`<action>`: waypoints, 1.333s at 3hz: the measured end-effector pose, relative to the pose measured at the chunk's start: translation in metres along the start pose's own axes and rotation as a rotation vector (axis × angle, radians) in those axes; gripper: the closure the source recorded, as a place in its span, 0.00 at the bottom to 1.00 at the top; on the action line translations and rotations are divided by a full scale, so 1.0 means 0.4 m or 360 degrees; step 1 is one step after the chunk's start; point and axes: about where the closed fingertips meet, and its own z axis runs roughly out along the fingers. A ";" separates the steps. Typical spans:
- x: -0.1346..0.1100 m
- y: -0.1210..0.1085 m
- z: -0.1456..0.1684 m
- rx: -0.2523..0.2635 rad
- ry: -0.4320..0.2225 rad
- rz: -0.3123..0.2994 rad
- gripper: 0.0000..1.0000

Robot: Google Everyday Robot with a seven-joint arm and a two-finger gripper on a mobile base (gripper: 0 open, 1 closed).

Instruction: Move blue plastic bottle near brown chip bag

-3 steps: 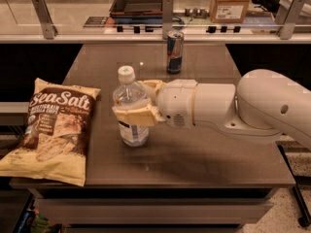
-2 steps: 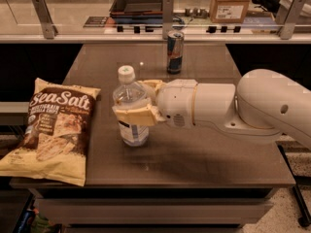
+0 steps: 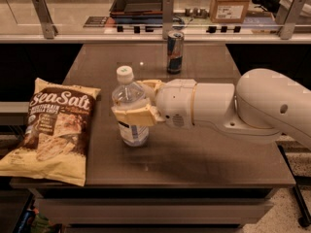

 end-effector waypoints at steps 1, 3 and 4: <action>-0.004 0.004 0.004 -0.0006 0.0001 -0.0005 0.35; -0.010 0.013 0.011 -0.0016 0.0003 -0.0015 0.00; -0.011 0.013 0.011 -0.0016 0.0003 -0.0016 0.00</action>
Offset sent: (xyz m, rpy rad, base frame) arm -0.0010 0.0021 0.0008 -0.0016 -0.0019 0.0037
